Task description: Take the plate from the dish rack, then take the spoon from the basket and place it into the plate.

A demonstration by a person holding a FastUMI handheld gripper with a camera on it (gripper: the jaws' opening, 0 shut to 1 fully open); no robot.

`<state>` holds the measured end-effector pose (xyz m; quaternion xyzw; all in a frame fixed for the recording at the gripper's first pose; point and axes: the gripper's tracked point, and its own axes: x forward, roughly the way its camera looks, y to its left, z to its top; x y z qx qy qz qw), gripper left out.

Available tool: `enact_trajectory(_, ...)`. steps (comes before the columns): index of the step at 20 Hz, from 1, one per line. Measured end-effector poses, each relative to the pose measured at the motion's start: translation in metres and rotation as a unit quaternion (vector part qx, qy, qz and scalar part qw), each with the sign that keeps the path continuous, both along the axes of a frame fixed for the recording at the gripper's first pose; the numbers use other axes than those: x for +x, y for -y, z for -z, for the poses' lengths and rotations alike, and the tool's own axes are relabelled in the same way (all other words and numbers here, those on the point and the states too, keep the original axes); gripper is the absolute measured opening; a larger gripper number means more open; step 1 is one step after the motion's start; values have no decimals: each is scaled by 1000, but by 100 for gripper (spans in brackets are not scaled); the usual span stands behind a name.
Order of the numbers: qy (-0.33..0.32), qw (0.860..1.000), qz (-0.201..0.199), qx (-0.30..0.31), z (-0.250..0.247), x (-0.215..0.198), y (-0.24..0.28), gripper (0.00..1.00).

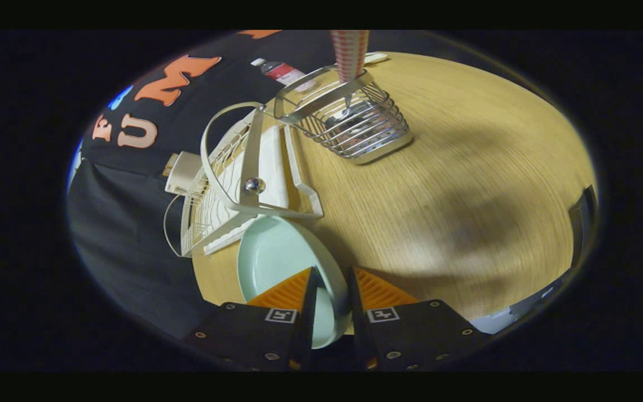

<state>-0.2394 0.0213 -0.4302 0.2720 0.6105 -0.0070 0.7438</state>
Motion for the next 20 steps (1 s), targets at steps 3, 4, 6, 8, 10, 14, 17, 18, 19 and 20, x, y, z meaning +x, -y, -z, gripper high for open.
enact_trajectory(3,28,996,-54,-69,-3,3,22,41)
enact_trajectory(4,42,993,-71,-86,-8,6,28,46)
enact_trajectory(6,77,987,-90,-105,-21,14,36,58)
enact_trajectory(8,125,981,-95,-118,-38,30,43,61)
enact_trajectory(10,170,971,-86,-141,-53,48,56,62)
enact_trajectory(14,249,949,-50,-189,-76,87,86,62)
enact_trajectory(17,285,936,-22,-207,-88,110,99,57)
enact_trajectory(18,292,931,-19,-217,-88,114,103,54)
enact_trajectory(19,298,927,-19,-227,-89,118,107,50)
enact_trajectory(20,301,924,-17,-235,-90,122,110,48)
